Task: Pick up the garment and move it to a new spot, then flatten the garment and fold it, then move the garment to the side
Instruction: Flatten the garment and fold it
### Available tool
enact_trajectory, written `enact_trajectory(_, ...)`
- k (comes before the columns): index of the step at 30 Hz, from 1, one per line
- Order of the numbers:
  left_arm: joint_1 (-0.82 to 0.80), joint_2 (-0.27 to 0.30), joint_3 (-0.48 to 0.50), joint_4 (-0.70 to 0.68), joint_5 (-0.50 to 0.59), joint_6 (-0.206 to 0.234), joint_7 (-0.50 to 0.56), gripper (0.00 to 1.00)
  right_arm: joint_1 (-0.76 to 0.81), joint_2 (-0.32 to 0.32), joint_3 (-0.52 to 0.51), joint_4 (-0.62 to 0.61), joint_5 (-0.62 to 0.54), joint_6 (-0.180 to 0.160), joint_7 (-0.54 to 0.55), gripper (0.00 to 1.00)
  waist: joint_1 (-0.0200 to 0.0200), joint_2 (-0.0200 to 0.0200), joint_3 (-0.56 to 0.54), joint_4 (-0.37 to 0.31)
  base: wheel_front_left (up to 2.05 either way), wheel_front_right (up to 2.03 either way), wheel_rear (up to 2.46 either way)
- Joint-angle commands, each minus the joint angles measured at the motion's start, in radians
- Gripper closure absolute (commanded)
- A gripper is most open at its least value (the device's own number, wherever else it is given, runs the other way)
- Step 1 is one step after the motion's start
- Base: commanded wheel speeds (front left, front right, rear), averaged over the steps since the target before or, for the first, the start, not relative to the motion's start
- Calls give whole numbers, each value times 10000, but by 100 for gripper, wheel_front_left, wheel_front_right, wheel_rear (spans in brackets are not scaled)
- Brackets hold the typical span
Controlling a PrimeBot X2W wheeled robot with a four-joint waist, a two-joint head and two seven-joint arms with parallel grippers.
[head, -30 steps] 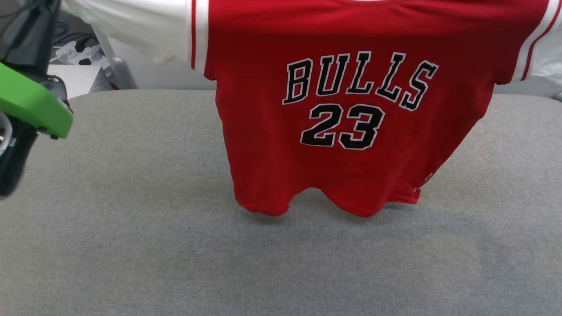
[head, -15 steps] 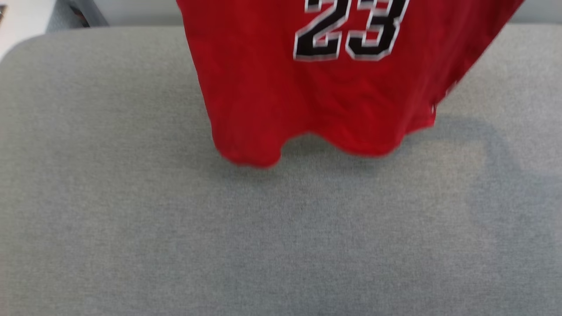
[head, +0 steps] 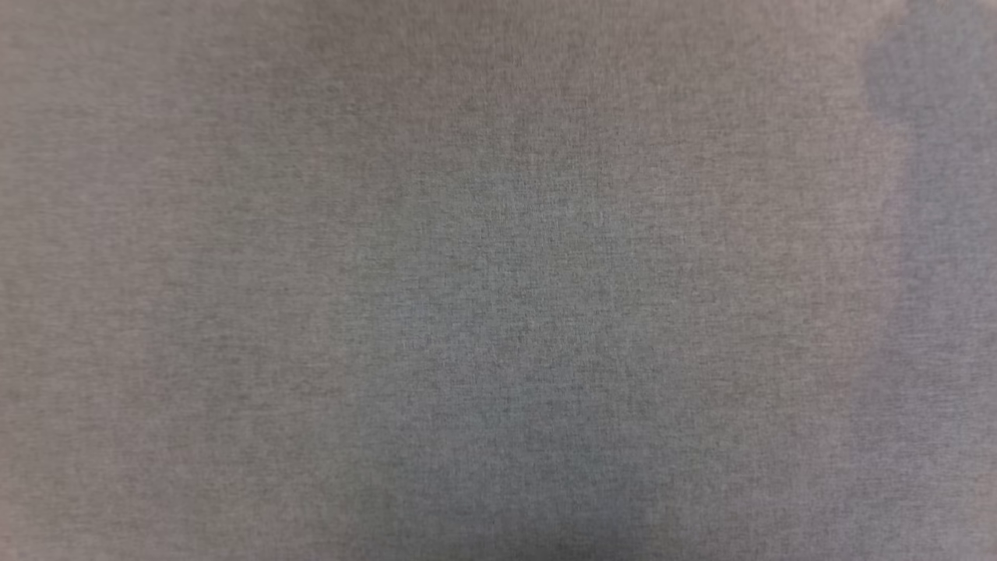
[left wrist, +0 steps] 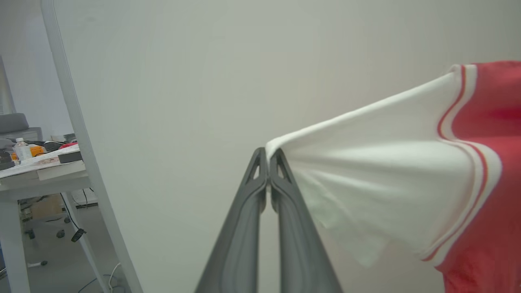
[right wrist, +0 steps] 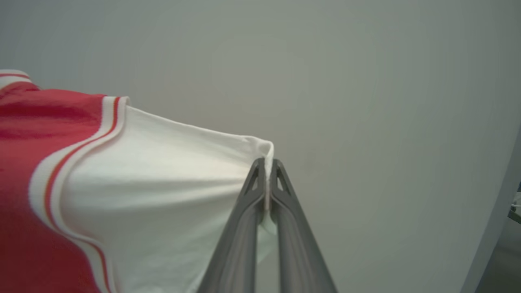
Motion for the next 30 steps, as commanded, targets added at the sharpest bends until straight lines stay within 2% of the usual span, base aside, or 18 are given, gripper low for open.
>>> enact_trajectory(1,-464,-109,20,474,250,-46,-188,100,-470,-68,-132,386,-128,-23,-284,100,-2,0,1125,-323,0,0,0)
enact_trajectory(7,-1535,-929,56,2175,629,-263,-1302,100,-1841,350,-273,1789,-313,-23,-1368,100,-2,0,1797,-290,0,0,0)
enact_trajectory(9,-1692,-1191,31,2673,643,-483,-1598,100,-2097,419,-195,2165,-358,-23,-1686,100,-2,0,1954,-251,0,0,0)
enact_trajectory(10,-1685,-1515,47,3257,617,-727,-1928,100,-2171,469,41,2580,-361,-23,-2106,100,-2,0,2056,-134,0,0,0)
enact_trajectory(14,-1229,-1926,196,3764,483,-1020,-2201,100,-2015,421,352,3039,-138,-23,-2483,100,-2,0,2075,67,0,0,0)
enact_trajectory(21,251,-2479,920,3718,615,-1276,-2283,100,-903,353,1035,3267,569,-23,-2926,100,-2,0,1665,228,0,0,0)
enact_trajectory(30,3603,-3174,2073,2961,1111,-1535,-2287,100,1911,-141,1955,2820,1887,-23,-3026,100,-2,0,242,360,0,0,0)
